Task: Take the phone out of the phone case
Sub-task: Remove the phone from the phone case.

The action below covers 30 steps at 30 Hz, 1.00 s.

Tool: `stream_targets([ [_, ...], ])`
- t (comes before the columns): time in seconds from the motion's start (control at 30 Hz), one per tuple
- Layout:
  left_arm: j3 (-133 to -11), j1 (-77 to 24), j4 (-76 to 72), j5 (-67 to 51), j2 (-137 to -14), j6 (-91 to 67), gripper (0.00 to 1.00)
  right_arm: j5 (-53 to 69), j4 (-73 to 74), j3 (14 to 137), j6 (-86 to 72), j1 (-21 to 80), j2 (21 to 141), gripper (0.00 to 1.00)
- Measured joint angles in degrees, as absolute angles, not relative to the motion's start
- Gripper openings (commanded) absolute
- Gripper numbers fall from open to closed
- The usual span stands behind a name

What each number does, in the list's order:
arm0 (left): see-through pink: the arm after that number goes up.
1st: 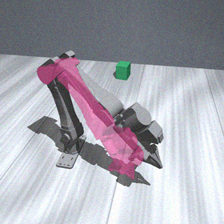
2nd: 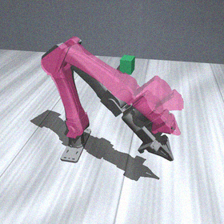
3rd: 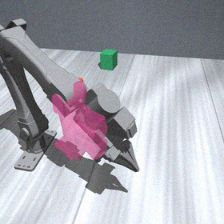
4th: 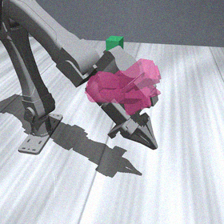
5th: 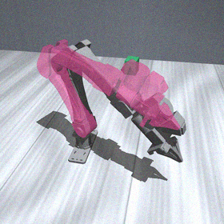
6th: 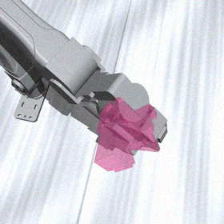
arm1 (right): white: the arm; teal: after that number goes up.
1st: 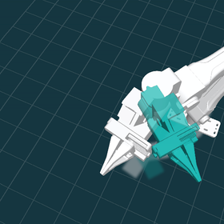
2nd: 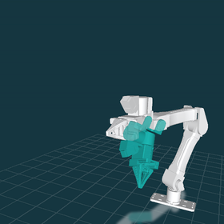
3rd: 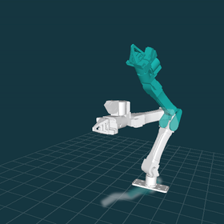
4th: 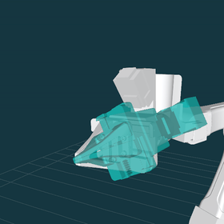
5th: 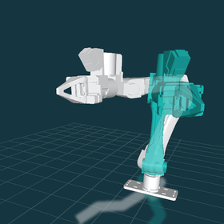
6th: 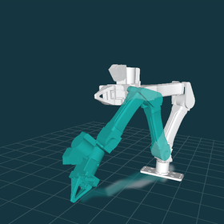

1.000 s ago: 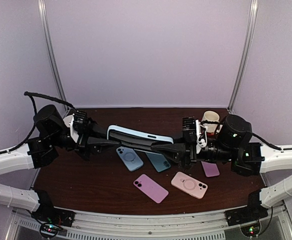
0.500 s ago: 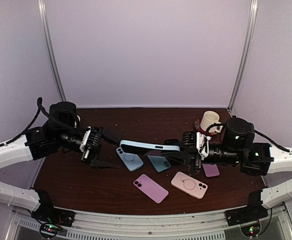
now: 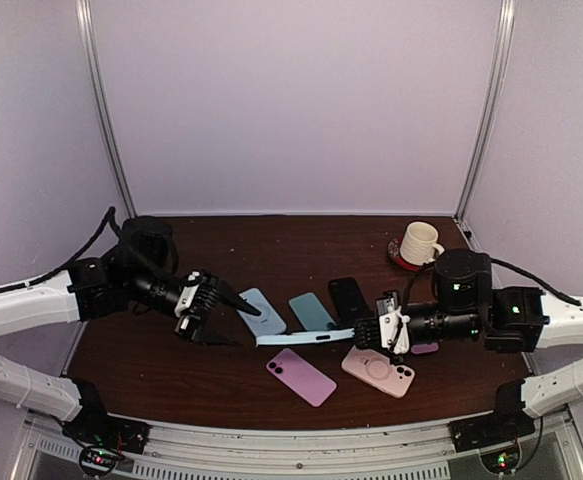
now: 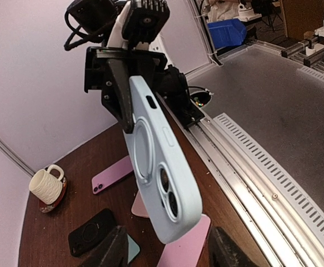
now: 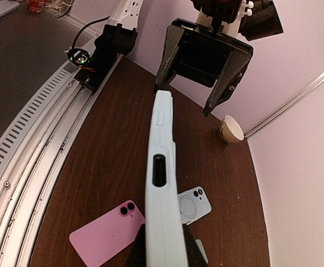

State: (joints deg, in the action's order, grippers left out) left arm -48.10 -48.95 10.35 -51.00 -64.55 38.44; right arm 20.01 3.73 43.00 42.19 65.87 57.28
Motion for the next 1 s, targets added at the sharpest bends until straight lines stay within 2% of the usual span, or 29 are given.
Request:
stream_targets([
  [0.23, -47.62, -51.59, 10.13, -49.65, -65.45, 39.07, 0.45, 21.02, 6.22, 43.03, 45.21, 65.87, 58.41, 0.00],
  [0.57, -47.51, -53.98, 11.70, -47.83, -66.46, 42.22, 0.45, 21.17, 7.05, 43.79, 46.41, 65.84, 59.16, 0.00],
  [0.73, -47.51, -54.85, 11.79, -46.94, -67.05, 43.27, 0.34, 21.54, 7.07, 44.10, 46.61, 65.87, 59.59, 0.00],
  [0.93, -47.51, -55.44, 12.21, -46.63, -68.71, 43.68, 0.29, 22.33, 7.07, 44.75, 46.76, 65.84, 60.34, 0.00],
  [1.0, -47.51, -55.64, 12.38, -46.61, -69.12, 43.83, 0.22, 22.83, 7.07, 44.80, 46.78, 65.87, 60.34, 0.00],
])
